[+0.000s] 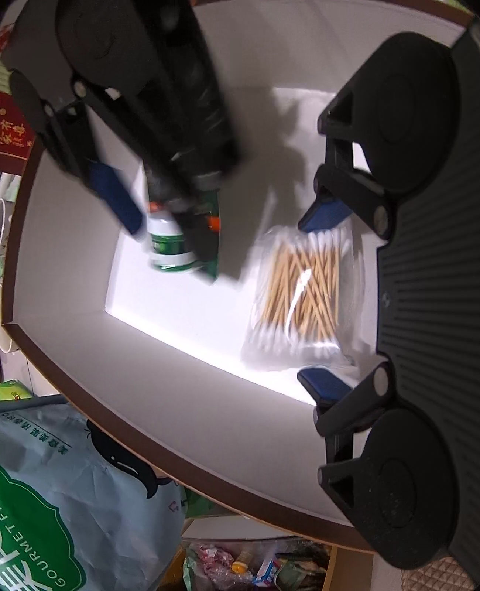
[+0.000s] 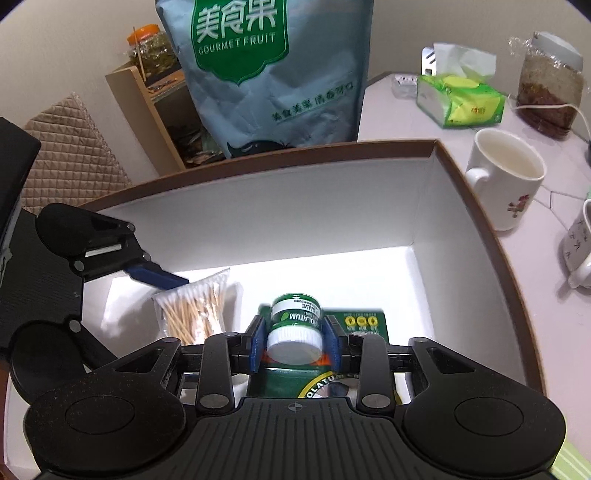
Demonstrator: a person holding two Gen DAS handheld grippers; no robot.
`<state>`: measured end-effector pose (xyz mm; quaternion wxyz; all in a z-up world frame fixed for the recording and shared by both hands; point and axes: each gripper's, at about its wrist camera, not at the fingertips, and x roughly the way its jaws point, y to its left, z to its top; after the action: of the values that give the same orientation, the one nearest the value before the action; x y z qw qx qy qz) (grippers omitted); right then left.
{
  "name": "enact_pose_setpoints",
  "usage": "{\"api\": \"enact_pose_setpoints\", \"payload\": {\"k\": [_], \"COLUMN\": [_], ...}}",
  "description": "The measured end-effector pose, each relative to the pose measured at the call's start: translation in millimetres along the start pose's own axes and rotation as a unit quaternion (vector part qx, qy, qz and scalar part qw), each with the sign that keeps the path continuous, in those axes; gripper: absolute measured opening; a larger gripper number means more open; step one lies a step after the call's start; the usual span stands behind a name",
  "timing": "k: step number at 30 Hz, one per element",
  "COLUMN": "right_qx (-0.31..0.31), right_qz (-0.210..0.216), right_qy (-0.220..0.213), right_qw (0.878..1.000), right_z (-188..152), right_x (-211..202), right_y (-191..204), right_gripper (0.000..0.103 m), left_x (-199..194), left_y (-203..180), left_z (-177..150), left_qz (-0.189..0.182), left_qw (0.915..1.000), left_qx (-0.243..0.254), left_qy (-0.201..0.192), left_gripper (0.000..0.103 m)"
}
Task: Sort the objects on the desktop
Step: 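Lower both held items into the brown box and open both grippers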
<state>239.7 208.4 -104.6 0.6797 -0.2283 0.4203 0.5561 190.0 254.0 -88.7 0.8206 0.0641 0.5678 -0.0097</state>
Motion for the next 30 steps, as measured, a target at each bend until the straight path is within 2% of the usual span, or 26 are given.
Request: {"api": "enact_pose_setpoints", "payload": {"k": [3, 7, 15, 30], "right_qx": [-0.012, -0.020, 0.003, 0.007], "right_qz": [-0.007, -0.030, -0.032, -0.040], "right_qy": [-0.006, 0.020, 0.040, 0.037], "right_qw": [1.000, 0.999, 0.999, 0.998], "right_z": [-0.1, 2.7, -3.4, -31.5], "right_x": [-3.7, -6.6, -24.7, -62.3], "right_y": [3.1, 4.9, 0.8, 20.0], "right_gripper": [0.084, 0.084, 0.084, 0.084], "left_x": [-1.1, -7.8, -25.3, -52.9], "left_y": [-0.2, 0.5, 1.2, -7.6], "left_z": [-4.7, -9.1, -5.7, -13.3], "left_qz": [0.011, 0.019, 0.030, 0.044], "left_qw": [0.9999, 0.9998, 0.9995, 0.9987], "left_qx": [0.001, -0.005, -0.003, -0.012], "left_qy": [0.001, -0.001, -0.006, -0.021], "left_gripper": [0.085, 0.088, 0.097, 0.098]}}
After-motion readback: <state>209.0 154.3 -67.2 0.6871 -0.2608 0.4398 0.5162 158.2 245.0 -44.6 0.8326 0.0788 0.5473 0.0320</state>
